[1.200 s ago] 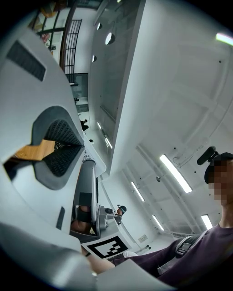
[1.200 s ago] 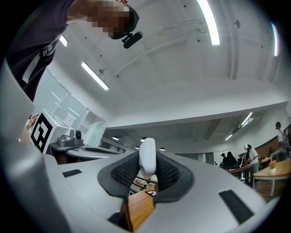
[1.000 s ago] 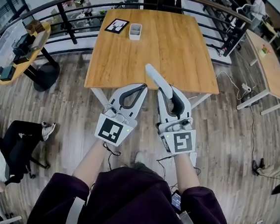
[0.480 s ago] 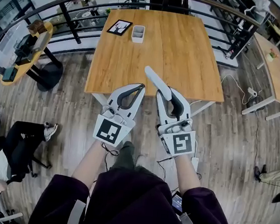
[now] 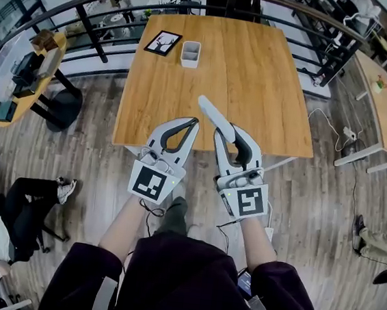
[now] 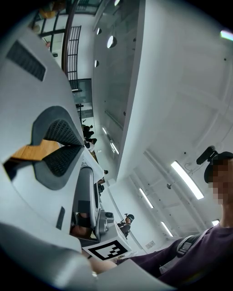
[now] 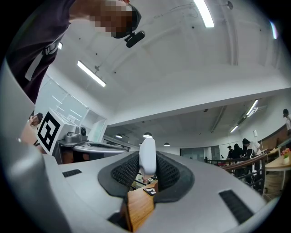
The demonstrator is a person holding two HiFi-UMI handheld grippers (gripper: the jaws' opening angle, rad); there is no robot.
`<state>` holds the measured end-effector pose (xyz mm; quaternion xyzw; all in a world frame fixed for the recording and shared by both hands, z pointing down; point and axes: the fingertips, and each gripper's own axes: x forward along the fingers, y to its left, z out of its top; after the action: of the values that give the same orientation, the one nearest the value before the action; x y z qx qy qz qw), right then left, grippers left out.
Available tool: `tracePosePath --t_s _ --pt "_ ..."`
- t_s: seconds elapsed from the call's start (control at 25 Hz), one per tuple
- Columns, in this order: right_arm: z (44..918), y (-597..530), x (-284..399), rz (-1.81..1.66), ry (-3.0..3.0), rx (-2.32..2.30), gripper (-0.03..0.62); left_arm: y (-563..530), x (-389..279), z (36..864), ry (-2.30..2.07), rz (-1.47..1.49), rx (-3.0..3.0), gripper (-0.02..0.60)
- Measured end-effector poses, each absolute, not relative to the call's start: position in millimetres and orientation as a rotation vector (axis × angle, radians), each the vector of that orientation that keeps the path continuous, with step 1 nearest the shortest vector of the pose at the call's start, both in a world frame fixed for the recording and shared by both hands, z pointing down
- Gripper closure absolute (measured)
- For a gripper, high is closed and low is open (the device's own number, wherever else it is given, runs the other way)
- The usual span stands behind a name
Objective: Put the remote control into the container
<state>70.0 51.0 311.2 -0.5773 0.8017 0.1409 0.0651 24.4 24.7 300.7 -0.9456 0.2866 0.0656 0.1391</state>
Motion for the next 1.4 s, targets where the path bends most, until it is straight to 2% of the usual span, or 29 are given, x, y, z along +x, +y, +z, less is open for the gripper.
tracePosePath --t_s 0.6,0.96,1.4 --pt "301 -122 73 0.399 2.372 -1.825 0.484 -155 21 292 0.771 0.177 -2.77 0.569" --pt "308 -176 66 0.387 2.36 -1.879 0.484 -210 9 298 0.75 0.181 -2.788 0.569" --pt "318 -225 93 0.373 2.393 -1.865 0.484 -256 34 308 0.776 0.158 -2.792 0.569"
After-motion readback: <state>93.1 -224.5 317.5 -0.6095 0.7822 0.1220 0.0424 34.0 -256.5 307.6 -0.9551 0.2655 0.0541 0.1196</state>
